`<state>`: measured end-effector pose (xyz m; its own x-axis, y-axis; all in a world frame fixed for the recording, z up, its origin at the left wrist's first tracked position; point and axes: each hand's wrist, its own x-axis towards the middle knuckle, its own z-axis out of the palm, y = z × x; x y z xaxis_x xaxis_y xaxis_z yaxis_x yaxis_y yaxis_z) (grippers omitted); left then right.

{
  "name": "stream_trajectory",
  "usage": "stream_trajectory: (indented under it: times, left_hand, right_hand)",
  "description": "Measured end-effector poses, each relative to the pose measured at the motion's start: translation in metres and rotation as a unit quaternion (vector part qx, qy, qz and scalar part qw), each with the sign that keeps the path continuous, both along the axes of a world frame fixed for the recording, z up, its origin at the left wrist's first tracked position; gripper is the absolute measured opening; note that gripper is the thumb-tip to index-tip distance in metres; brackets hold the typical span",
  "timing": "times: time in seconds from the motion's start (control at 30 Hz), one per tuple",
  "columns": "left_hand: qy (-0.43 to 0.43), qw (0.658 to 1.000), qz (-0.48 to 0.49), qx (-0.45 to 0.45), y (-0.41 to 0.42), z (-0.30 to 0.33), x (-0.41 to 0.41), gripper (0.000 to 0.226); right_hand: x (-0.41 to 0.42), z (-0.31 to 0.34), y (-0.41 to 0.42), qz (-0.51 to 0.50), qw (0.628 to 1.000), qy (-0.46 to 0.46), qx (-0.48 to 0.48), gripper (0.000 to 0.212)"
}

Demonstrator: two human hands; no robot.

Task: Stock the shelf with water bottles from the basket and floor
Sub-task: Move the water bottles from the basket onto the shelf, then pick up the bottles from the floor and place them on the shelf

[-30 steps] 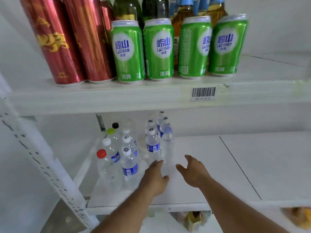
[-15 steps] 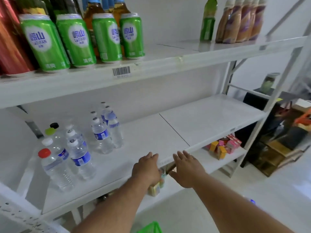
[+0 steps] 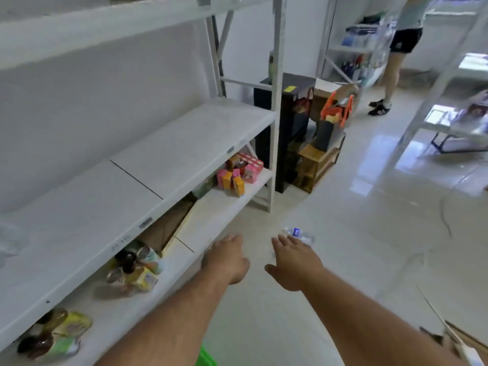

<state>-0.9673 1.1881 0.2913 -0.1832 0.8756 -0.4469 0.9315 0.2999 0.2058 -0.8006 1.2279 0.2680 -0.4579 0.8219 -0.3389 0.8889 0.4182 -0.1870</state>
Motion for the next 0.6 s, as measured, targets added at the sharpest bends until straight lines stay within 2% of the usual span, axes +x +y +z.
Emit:
stream_trajectory:
  times: [0.27,0.4,0.6]
  left_hand:
    - [-0.019,1.0,-0.012,-0.022,0.043,-0.015,0.102,0.067]
    - [-0.031,0.999,-0.004,-0.032,0.063,-0.023,0.119,0.067]
    - [-0.035,0.998,0.008,-0.044,0.106,-0.04,0.125,0.067]
  right_hand:
    - [0.117,-0.013,0.037,-0.059,0.998,-0.003,-0.033,0.073]
    - [0.143,-0.016,0.056,-0.075,0.996,-0.006,-0.048,0.065]
    - [0.154,-0.024,0.098,-0.082,0.994,-0.006,-0.066,0.068]
